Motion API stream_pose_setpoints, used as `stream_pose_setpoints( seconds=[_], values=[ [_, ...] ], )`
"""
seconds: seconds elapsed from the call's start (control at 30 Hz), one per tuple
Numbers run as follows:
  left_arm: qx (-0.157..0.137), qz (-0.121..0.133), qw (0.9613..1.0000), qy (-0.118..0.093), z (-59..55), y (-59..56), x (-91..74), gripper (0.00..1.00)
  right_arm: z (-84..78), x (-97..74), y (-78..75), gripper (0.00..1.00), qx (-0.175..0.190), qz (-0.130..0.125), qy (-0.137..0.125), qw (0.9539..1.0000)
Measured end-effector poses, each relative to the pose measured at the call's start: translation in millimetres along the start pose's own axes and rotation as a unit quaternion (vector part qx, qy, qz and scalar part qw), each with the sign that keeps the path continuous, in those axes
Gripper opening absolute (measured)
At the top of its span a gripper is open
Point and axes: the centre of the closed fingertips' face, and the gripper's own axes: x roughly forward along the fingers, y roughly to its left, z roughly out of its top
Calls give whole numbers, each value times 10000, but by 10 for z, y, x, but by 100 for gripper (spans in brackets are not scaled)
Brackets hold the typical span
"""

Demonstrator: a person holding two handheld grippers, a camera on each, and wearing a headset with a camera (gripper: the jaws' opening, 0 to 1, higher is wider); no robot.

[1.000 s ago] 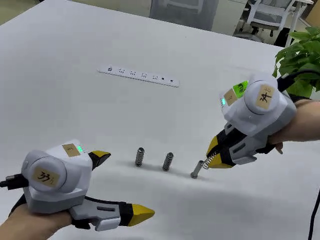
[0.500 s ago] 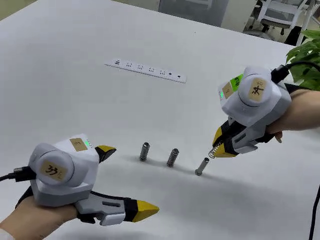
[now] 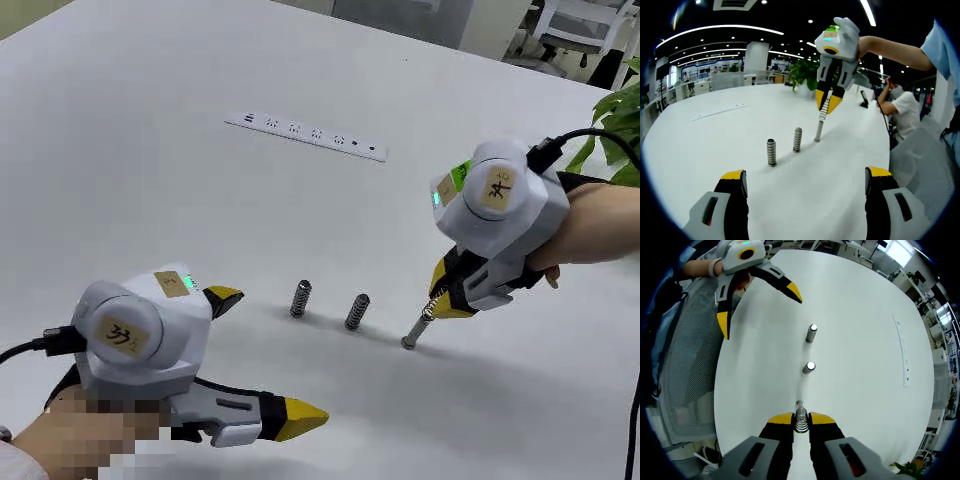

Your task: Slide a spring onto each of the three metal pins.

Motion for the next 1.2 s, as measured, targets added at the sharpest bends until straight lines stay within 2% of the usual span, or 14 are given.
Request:
stream_pose_setpoints(
  seconds=[0.67, 1.2],
  values=[
    [-38, -10, 10000, -11, -13, 3, -11, 99, -40, 133, -6, 12, -126, 83, 198, 9997],
    [-75, -41, 10000, 31, -47, -7, -10, 98, -88, 425, 42, 13, -86, 116, 247, 9996]
  ],
)
